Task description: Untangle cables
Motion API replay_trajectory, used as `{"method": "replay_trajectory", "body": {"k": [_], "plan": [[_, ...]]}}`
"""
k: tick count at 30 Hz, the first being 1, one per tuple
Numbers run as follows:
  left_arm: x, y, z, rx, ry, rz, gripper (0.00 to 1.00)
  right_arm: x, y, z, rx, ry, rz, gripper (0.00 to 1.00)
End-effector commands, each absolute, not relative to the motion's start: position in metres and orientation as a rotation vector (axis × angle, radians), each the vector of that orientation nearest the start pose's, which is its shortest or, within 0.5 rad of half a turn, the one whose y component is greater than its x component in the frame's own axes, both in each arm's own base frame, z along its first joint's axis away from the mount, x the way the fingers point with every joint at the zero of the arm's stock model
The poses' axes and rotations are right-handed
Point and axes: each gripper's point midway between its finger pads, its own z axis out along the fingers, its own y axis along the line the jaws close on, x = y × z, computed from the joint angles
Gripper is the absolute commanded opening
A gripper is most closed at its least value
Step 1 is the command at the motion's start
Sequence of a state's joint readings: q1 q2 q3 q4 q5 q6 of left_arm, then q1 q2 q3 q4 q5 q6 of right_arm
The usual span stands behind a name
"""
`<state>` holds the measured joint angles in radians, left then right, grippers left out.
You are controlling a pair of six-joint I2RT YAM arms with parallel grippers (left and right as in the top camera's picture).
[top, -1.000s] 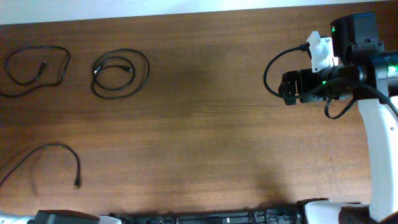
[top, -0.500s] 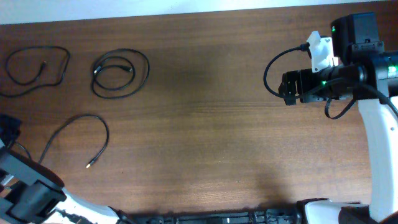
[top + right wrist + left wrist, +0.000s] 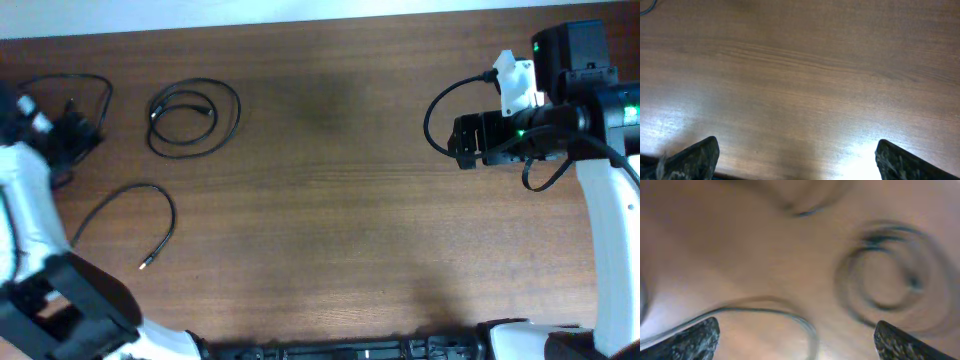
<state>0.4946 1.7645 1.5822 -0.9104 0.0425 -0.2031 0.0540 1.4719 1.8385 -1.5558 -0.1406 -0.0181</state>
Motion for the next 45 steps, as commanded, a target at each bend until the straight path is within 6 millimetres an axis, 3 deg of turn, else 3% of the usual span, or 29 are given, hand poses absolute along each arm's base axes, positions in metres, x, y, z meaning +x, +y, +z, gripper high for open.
{"method": "replay_trajectory", "body": {"k": [1, 2, 4, 6, 11, 14, 16, 19, 20, 22, 26, 28, 33, 45], "plan": [[0.408, 0.134, 0.225, -0.564, 2.444, -0.069, 0.99, 0.290, 0.040, 0.300, -0.130, 2.731, 0.211, 0.98], [0.411, 0.103, 0.240, -0.413, 2.428, -0.194, 0.99, 0.290, 0.040, 0.300, -0.130, 2.731, 0.211, 0.99], [0.404, 0.063, 0.269, -0.197, 2.359, -0.358, 0.99, 0.290, 0.040, 0.300, -0.130, 2.731, 0.211, 0.99], [0.387, 0.055, 0.290, -0.144, 2.294, -0.337, 0.99, 0.290, 0.040, 0.300, -0.130, 2.731, 0.211, 0.99], [0.312, 0.037, 0.336, -0.093, 2.143, -0.216, 0.99, 0.290, 0.040, 0.300, -0.130, 2.731, 0.211, 0.99], [0.279, 0.026, 0.349, -0.084, 2.114, -0.206, 0.99, 0.290, 0.040, 0.300, -0.130, 2.731, 0.211, 0.99], [0.252, 0.015, 0.350, -0.081, 2.123, -0.220, 0.99, 0.290, 0.040, 0.300, -0.130, 2.731, 0.211, 0.99], [0.238, 0.010, 0.347, -0.087, 2.141, -0.227, 0.99, 0.290, 0.040, 0.300, -0.130, 2.731, 0.211, 0.99], [0.226, 0.007, 0.333, -0.114, 2.214, -0.251, 0.99, 0.290, 0.040, 0.300, -0.130, 2.731, 0.211, 0.99], [0.219, 0.004, 0.325, -0.129, 2.255, -0.266, 0.99, 0.290, 0.040, 0.300, -0.130, 2.731, 0.211, 0.99], [0.205, -0.009, 0.329, -0.074, 2.231, -0.277, 0.99, 0.290, 0.040, 0.300, -0.130, 2.731, 0.211, 0.99], [0.194, -0.024, 0.331, 0.013, 2.200, -0.294, 0.99, 0.290, 0.040, 0.300, -0.130, 2.731, 0.211, 0.99], [0.161, -0.035, 0.339, 0.092, 2.074, -0.254, 0.99, 0.290, 0.040, 0.300, -0.130, 2.731, 0.211, 0.99], [0.114, -0.046, 0.296, 0.157, 1.880, -0.224, 0.99, 0.290, 0.040, 0.300, -0.130, 2.731, 0.211, 0.99]]}}
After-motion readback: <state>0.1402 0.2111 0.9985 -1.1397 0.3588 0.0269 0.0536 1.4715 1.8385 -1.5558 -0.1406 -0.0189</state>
